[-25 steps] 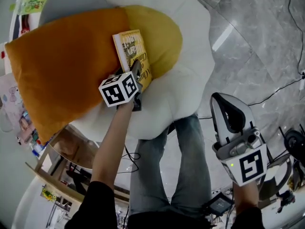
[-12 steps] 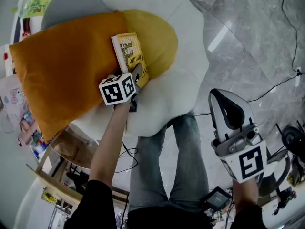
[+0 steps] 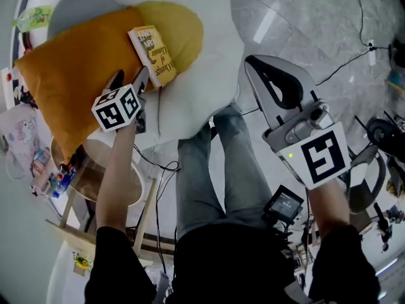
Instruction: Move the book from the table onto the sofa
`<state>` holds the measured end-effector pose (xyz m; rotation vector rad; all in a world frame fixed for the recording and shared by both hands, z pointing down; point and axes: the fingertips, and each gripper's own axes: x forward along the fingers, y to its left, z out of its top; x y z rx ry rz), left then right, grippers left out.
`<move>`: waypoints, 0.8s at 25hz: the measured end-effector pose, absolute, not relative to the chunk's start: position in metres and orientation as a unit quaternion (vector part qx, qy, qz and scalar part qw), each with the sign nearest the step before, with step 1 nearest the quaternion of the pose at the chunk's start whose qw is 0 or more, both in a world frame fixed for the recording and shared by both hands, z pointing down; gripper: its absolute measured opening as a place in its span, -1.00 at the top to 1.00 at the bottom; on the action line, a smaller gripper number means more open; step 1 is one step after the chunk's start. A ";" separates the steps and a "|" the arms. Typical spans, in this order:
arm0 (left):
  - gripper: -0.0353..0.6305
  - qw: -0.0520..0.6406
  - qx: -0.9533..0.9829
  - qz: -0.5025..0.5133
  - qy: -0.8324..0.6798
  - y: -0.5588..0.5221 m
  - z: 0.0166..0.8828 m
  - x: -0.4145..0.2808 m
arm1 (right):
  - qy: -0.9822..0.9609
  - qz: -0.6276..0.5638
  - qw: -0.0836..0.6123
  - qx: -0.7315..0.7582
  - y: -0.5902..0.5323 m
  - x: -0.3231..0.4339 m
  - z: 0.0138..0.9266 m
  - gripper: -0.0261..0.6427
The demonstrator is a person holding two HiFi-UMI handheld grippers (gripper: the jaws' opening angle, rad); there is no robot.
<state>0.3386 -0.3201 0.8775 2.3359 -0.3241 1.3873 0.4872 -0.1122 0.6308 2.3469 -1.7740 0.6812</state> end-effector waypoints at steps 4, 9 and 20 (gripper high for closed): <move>-0.03 0.170 0.875 0.447 -0.074 -0.303 0.772 0.342 | -0.580 0.210 0.073 0.784 -0.099 0.491 0.563 0.89; 0.76 0.161 0.927 0.334 -0.055 -0.265 0.618 0.337 | -0.565 0.165 0.073 0.805 -0.086 0.497 0.467 0.89; 0.85 0.157 0.977 0.134 -0.043 -0.195 0.359 0.306 | -0.531 0.125 0.092 0.833 -0.015 0.479 0.296 0.89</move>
